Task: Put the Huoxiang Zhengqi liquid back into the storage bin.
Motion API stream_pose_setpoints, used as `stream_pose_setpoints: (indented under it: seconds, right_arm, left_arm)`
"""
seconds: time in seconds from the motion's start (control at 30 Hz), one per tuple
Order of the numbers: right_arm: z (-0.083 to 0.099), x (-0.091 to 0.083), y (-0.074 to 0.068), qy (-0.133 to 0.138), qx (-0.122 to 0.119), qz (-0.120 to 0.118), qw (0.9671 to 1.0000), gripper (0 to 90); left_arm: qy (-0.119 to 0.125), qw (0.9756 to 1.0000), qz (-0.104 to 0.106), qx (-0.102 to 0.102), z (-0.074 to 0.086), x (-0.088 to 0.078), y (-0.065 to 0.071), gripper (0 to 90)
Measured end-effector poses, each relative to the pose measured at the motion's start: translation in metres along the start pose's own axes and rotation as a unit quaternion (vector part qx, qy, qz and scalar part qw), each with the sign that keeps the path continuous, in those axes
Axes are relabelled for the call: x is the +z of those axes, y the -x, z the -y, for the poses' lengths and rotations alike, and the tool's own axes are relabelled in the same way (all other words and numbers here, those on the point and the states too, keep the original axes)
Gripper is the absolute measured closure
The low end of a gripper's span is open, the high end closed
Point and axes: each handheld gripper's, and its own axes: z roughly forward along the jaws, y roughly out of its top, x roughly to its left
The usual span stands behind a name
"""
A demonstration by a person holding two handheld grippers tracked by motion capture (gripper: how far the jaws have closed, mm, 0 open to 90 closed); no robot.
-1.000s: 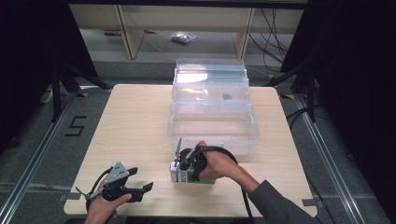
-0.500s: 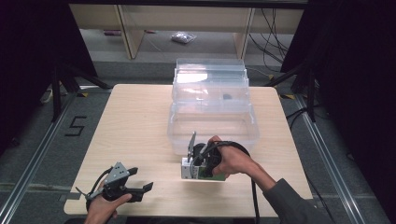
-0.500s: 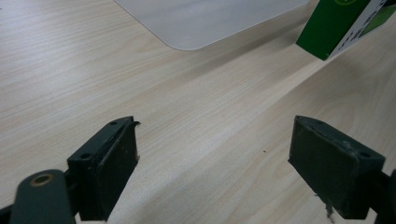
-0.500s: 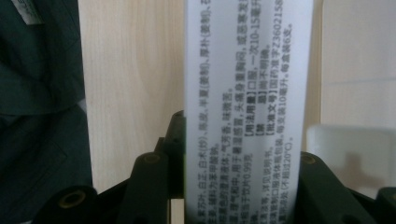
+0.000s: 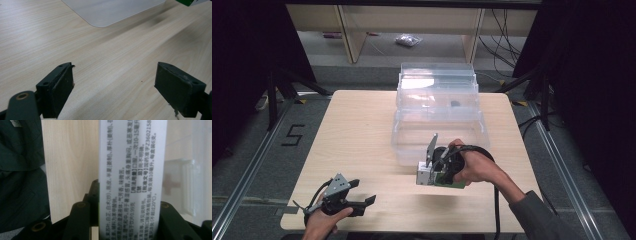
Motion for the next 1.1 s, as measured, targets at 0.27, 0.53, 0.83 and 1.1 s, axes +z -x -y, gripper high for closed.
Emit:
stream_pose_setpoints:
  seconds: [0.27,0.53,0.83,1.1]
  right_arm:
    - [0.007,-0.018,0.003,0.003,-0.004,0.003,1.0,64.8]
    - [0.01,-0.042,0.009,0.009,0.002,0.023,0.9997,64.8]
    - [0.011,-0.067,0.024,0.002,0.025,0.046,0.9986,64.9]
    - [0.01,-0.074,0.047,0.003,0.026,0.055,0.9982,64.9]
  left_arm:
    - [0.0,1.0,0.001,0.001,0.0,0.0,0.0,14.8]
    - [0.001,1.0,0.002,0.0,0.0,0.001,0.0,14.8]
    - [0.001,1.0,0.003,0.0,0.0,0.001,0.0,14.8]
    - [0.001,1.0,0.002,0.001,0.0,0.0,0.0,14.8]
